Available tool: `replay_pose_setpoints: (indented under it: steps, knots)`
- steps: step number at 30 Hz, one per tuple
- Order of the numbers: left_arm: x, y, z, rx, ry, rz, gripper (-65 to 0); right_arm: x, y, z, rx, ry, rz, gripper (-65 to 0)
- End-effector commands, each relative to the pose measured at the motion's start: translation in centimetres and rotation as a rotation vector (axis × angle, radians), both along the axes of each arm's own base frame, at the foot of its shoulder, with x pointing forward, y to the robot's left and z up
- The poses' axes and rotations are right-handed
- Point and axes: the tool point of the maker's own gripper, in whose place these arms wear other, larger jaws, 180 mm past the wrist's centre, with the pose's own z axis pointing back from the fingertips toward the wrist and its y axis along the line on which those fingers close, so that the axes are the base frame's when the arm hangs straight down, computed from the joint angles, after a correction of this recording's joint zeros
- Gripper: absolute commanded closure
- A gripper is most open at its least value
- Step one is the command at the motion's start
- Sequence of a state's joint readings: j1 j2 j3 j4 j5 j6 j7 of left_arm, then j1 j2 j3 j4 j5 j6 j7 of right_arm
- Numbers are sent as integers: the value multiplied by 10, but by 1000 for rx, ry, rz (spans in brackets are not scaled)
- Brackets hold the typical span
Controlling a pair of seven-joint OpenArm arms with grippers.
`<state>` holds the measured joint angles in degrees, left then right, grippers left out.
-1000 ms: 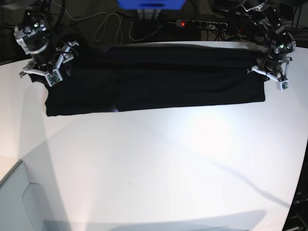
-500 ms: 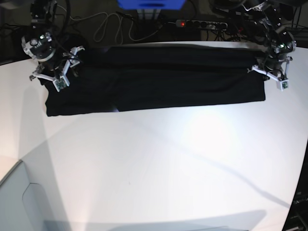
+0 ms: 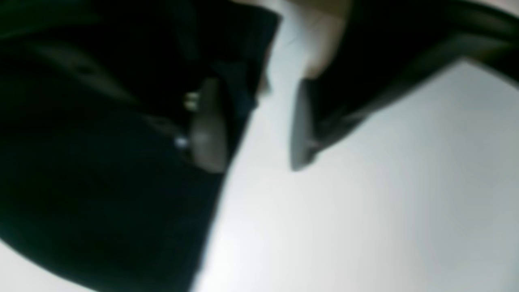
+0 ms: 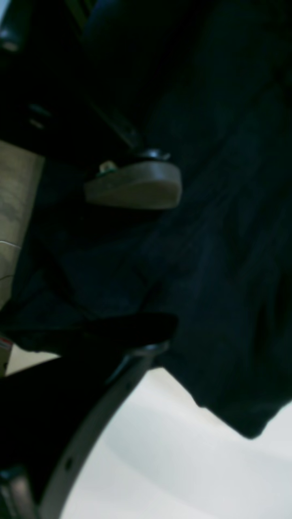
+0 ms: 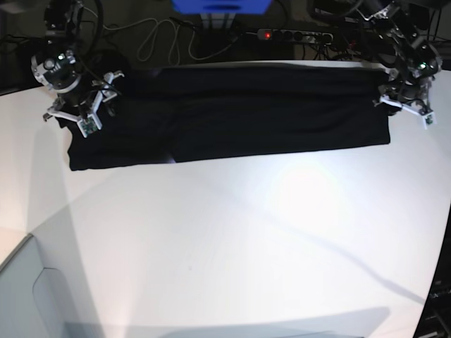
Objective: Fold the T-shirt properly
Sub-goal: 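Regrasp the strip's ends with both grippers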
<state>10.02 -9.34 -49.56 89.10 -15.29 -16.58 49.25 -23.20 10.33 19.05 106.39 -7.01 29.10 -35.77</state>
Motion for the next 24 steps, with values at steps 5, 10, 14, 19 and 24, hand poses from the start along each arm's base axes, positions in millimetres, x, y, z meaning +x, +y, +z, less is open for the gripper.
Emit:
replay_pose_setpoints:
  steps: [5, 10, 14, 19, 24]
  knots:
    - [13, 9, 27, -56, -126, 25, -352, 8, 2, 9, 5, -34, 18, -390]
    - [19, 0, 51, -61, -209, -14, -357, 7, 16, 6, 20, -25, 58, -390]
    - [20, -11, 67, -71, -256, -52, -357, 8, 18, 5, 24, -25, 59, -390]
    - [11, -17, 52, -118, -231, -34, -357, 14, 17, 8, 21, -38, 58, -390]
    - [-2, -18, 23, -188, -181, 14, -357, 15, 16, 9, 18, -41, 60, -390]
